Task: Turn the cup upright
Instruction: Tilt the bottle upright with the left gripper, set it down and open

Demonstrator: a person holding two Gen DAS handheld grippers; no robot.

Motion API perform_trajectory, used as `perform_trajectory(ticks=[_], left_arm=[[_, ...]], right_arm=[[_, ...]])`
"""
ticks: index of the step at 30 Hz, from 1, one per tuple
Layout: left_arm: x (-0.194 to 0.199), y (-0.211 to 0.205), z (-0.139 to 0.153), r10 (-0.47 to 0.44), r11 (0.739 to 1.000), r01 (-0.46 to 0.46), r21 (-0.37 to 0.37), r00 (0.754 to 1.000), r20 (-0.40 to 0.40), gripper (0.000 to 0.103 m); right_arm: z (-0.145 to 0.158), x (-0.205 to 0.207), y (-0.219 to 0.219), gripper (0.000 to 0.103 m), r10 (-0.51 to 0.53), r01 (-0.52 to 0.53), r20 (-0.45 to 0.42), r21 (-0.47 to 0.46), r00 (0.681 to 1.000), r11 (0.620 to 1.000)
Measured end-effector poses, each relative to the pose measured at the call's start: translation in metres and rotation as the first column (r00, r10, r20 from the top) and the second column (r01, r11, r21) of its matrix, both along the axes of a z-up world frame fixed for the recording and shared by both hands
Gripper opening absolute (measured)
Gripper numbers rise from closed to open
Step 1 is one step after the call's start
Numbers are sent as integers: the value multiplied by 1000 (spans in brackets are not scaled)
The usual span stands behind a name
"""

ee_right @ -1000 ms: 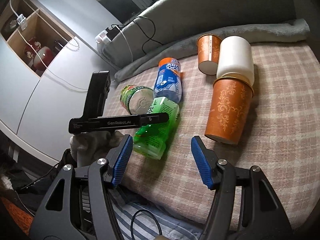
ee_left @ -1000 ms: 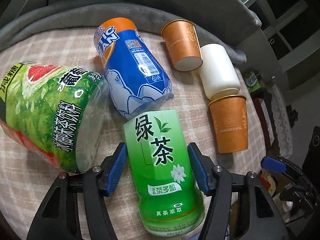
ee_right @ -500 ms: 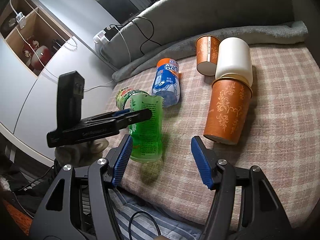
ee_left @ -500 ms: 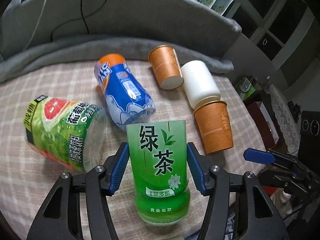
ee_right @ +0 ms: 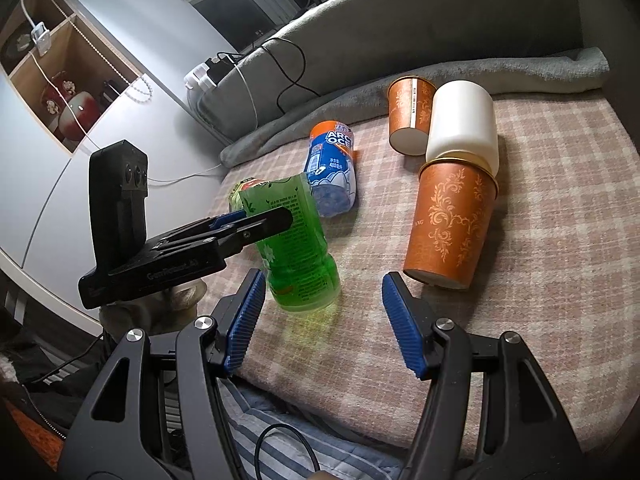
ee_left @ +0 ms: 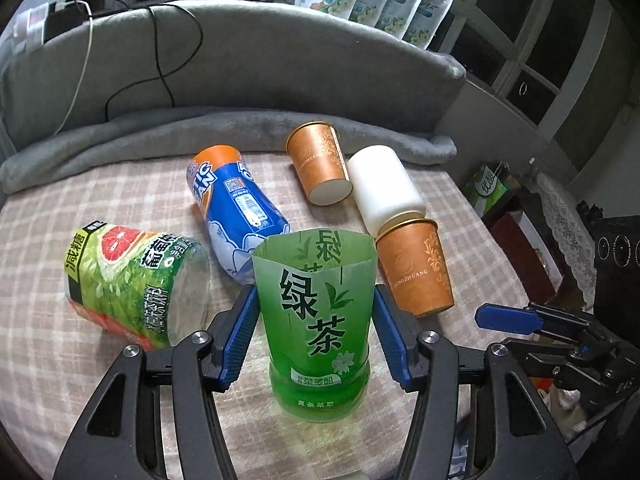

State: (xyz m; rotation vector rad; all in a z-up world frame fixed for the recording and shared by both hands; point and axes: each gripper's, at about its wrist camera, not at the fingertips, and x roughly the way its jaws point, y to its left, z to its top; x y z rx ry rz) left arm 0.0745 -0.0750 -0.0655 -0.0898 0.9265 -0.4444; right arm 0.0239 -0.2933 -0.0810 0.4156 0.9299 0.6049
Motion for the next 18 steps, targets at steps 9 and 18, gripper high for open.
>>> perform_trajectory(ticks=[9,18], left_arm=[[-2,-7,4,13,1000,-14,24,998,64,56],[-2,-15,-1,23,997,-32,72,992,127,56]], right_arm=[[3,-4,-4,64,-24,24,17,-10,1000,1000],[6,-7,-3,64,-34,35,32,-21,999,999]])
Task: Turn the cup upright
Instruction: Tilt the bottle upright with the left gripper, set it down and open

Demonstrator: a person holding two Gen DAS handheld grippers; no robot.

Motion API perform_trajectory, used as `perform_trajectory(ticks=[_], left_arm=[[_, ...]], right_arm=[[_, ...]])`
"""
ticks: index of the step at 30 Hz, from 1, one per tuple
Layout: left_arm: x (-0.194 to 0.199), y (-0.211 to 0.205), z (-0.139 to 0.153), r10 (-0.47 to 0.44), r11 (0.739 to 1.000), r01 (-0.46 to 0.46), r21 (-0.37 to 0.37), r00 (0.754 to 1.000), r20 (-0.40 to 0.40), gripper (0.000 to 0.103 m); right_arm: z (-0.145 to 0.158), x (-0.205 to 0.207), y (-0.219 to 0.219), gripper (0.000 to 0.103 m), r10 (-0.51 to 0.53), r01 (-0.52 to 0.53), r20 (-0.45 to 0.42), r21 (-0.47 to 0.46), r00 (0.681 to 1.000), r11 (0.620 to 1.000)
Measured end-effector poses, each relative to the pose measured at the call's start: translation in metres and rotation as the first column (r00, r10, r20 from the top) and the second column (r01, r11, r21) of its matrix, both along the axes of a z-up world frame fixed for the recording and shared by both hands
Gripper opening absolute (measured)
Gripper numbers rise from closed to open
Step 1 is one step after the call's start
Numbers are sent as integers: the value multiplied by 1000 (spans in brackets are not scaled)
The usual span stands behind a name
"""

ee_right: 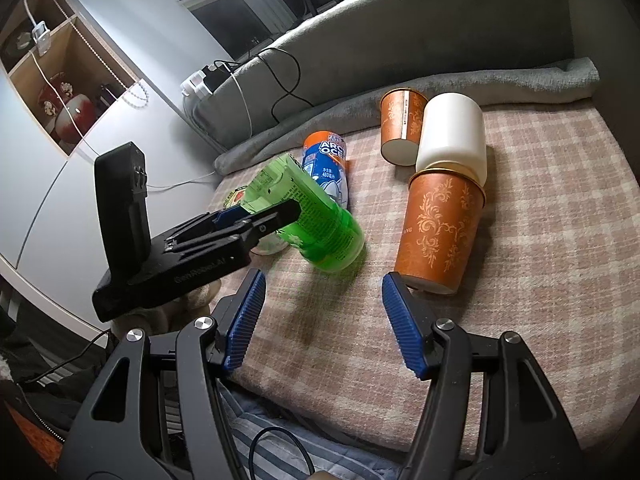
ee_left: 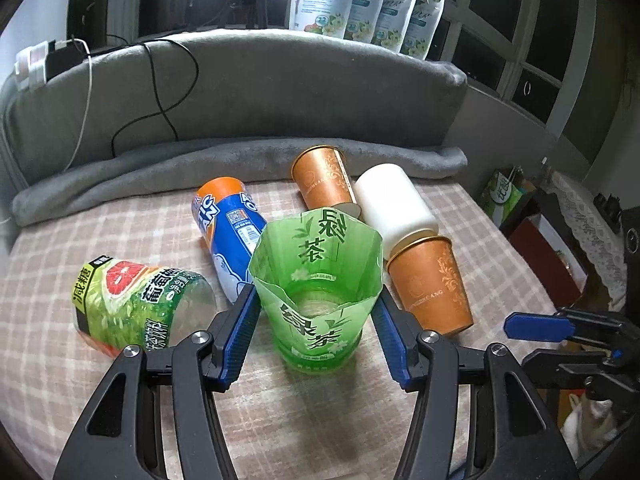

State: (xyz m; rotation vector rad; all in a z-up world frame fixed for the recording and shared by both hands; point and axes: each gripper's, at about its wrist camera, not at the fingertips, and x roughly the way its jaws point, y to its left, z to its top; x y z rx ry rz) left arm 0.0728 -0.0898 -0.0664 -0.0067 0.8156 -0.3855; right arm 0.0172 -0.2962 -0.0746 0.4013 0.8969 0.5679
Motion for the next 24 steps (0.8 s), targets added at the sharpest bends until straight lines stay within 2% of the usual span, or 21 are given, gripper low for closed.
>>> perform_trajectory(ticks=[24], left_arm=[[-4,-12,-3,-30,998,28,56,999,34,57]], right_arm=[[3,0,-4,64,-12,12,11,-2,1000,1000]])
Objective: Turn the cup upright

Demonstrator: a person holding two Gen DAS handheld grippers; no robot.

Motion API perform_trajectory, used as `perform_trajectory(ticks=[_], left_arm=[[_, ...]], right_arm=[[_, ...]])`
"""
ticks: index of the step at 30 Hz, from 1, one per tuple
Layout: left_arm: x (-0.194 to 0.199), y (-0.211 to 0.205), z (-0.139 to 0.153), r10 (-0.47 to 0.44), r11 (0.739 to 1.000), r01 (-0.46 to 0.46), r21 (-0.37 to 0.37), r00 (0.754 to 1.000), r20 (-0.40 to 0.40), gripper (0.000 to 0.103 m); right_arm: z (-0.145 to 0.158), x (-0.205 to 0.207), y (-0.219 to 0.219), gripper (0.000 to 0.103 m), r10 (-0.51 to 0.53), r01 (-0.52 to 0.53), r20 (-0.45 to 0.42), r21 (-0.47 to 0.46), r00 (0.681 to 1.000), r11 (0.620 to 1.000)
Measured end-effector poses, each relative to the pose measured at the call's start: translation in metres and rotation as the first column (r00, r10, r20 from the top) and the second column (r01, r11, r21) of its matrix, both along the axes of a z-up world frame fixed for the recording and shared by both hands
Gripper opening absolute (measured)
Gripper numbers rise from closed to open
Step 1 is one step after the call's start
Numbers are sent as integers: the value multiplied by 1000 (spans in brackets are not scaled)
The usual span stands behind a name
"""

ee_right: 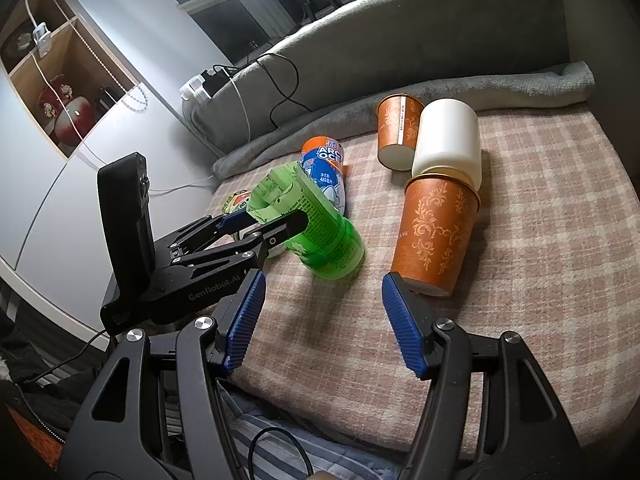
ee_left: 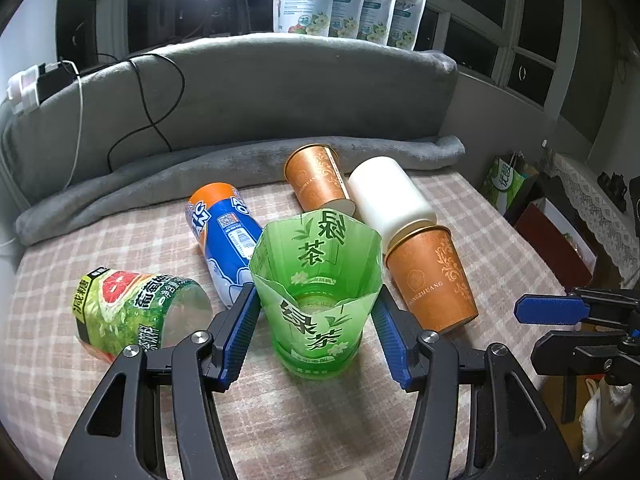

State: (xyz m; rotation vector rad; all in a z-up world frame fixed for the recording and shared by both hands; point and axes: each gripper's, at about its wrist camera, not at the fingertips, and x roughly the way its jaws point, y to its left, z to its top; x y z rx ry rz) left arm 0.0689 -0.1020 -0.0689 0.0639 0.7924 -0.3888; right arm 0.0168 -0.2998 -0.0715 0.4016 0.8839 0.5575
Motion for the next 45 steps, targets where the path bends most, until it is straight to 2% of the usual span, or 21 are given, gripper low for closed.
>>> perform_trajectory(ticks=[11,14,22,26,31,34,38,42,45], left_arm=[[-6,2,2,-14,1000,13,-13,1000,-13,61],[-9,4,4,-10,1000,10,-22,1000,-12,65],[-19,11,14,0,999,1,-40,1000,6,65],[-25,16,19,11,999,-10,-47,1000,24,67],[-32,23,26,33,998,-30,-60,998,46,71],[-38,29,30,51,997,-47,-67,996,66,72],[-45,38,37,84,994,-77,-71,992,98,76],[-56,50,47,149,988,-141,-60,973,176,76],[-64,58,54,193,981,-184,-60,953,233,83]], right_arm=[[7,-4,2,64,-18,19,36,-27,999,999],[10,-4,3,64,-28,30,54,-43,998,999],[17,-5,4,64,-80,91,122,-89,989,992],[23,-8,10,73,-98,122,176,-128,979,984],[29,-10,15,75,-113,154,229,-172,967,973],[32,-12,17,83,-131,183,264,-186,956,965],[36,-15,19,85,-157,230,310,-214,938,949],[41,-18,24,90,-186,289,366,-251,912,924],[45,-21,28,92,-203,333,408,-281,890,900]])
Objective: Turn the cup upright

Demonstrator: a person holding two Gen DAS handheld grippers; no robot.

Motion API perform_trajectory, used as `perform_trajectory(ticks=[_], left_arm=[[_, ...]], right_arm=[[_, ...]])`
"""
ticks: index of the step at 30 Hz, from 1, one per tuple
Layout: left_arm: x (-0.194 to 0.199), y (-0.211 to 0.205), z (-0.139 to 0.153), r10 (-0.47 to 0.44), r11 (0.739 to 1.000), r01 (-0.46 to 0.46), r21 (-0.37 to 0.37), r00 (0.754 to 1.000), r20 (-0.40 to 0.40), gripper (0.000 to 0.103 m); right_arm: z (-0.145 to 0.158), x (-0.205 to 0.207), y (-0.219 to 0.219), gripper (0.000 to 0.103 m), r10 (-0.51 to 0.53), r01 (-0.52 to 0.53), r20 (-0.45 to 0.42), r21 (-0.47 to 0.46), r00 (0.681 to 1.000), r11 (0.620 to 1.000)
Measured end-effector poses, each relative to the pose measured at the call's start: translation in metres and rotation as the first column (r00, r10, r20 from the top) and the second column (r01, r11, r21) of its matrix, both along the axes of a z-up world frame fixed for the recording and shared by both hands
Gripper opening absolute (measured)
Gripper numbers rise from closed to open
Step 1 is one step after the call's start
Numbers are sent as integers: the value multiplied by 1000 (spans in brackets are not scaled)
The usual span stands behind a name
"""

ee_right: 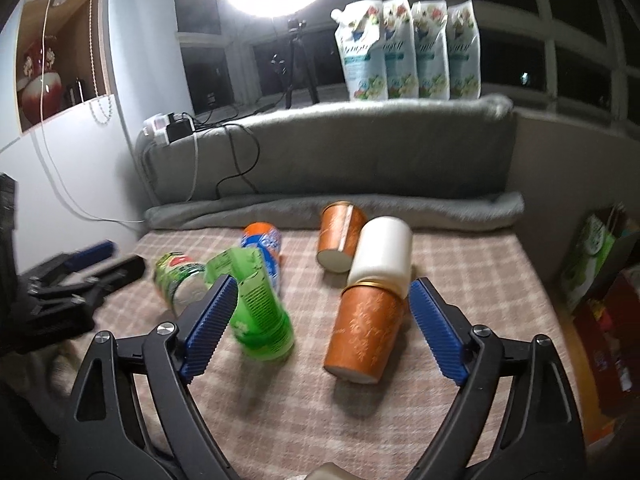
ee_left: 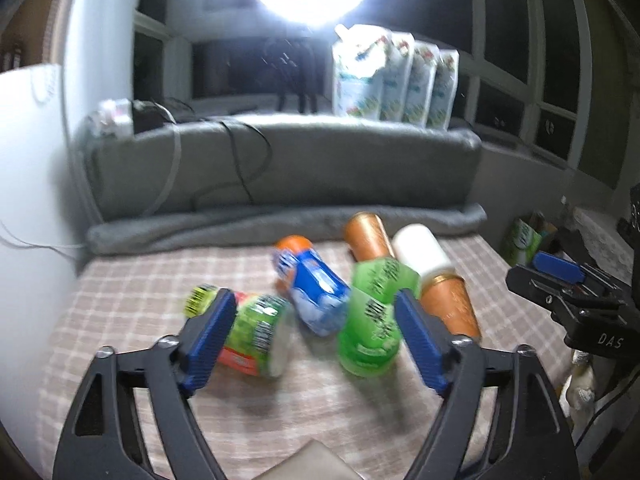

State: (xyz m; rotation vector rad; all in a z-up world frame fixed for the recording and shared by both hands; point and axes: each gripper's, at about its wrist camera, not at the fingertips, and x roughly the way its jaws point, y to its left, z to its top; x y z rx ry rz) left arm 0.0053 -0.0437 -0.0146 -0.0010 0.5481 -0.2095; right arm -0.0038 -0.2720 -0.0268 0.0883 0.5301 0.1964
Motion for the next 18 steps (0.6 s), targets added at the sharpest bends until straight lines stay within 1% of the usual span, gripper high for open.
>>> perform_trajectory(ticks=[2,4,8,11,18], left_arm=[[-6,6,5,49,999,-49,14,998,48,83],[-8,11,8,76,997,-77,19,995,71,83],[-10,19,12,103,995,-104,6,991,86,83],[-12,23,14,115,993,-116,5,989,96,86],[-18,26,19,135,991,-136,2,983,125,86]], right_arm=[[3,-2,3,99,-26,27,34,-25,999,999],[6,-4,5,103,-53,56,65,-42,996,998],[10,-5,8,103,-96,104,106,-75,990,992],[11,-4,11,103,-127,140,124,-103,984,985],[11,-3,11,103,-147,161,129,-106,981,981]])
